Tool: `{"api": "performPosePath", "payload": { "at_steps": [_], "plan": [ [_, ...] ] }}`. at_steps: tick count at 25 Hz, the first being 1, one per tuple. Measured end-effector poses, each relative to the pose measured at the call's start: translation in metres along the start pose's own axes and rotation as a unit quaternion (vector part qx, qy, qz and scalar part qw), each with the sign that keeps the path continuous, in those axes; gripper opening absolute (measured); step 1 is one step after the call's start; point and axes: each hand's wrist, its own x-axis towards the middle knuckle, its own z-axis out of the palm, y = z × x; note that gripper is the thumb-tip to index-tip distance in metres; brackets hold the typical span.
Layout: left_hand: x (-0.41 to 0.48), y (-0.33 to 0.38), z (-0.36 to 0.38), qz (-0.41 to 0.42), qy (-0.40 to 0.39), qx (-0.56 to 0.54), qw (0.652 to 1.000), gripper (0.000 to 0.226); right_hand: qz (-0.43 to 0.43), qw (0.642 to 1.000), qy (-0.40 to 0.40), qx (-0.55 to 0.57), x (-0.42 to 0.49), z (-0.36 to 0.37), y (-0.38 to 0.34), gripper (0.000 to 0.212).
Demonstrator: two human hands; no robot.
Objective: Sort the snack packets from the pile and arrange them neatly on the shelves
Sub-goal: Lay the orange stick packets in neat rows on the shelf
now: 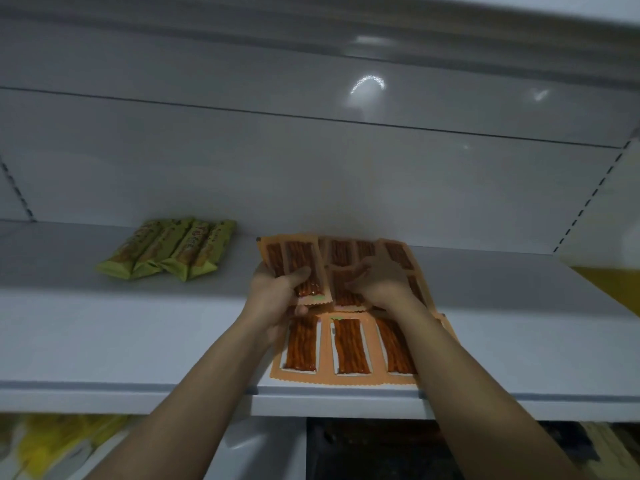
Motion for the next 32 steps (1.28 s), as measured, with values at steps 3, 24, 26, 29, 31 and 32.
{"api": "performPosePath", "payload": {
  "at_steps": [3, 24, 26, 29, 31, 32],
  "plan": [
    [-0.001, -0.003, -0.001, -0.002, -0.002, 0.002, 1.000, 0.028, -0.004, 0.998, 0.042, -0.045, -0.001, 0.001, 0.000, 0.015],
    [-0.011, -0.009, 0.052, 0.016, -0.025, 0.070, 0.997, 0.022, -0.006, 0.991, 0.046, 0.123, 0.011, -0.037, 0.063, 0.031],
    [-0.012, -0.012, 0.052, 0.027, -0.014, 0.071, 0.997, 0.020, -0.001, 0.997, 0.042, 0.067, 0.011, -0.037, 0.060, 0.022],
    [-0.015, -0.016, 0.051, 0.034, 0.006, 0.075, 0.997, 0.020, -0.021, 0.999, 0.022, -0.011, 0.011, -0.035, 0.062, 0.008],
    [-0.018, -0.020, 0.052, 0.032, 0.014, 0.082, 0.996, 0.021, -0.031, 0.999, 0.017, -0.032, 0.010, -0.034, 0.065, 0.007],
    [-0.019, -0.022, 0.053, 0.030, 0.018, 0.086, 0.996, 0.021, -0.033, 0.999, 0.014, -0.033, 0.010, -0.034, 0.066, 0.009]
  ]
}}
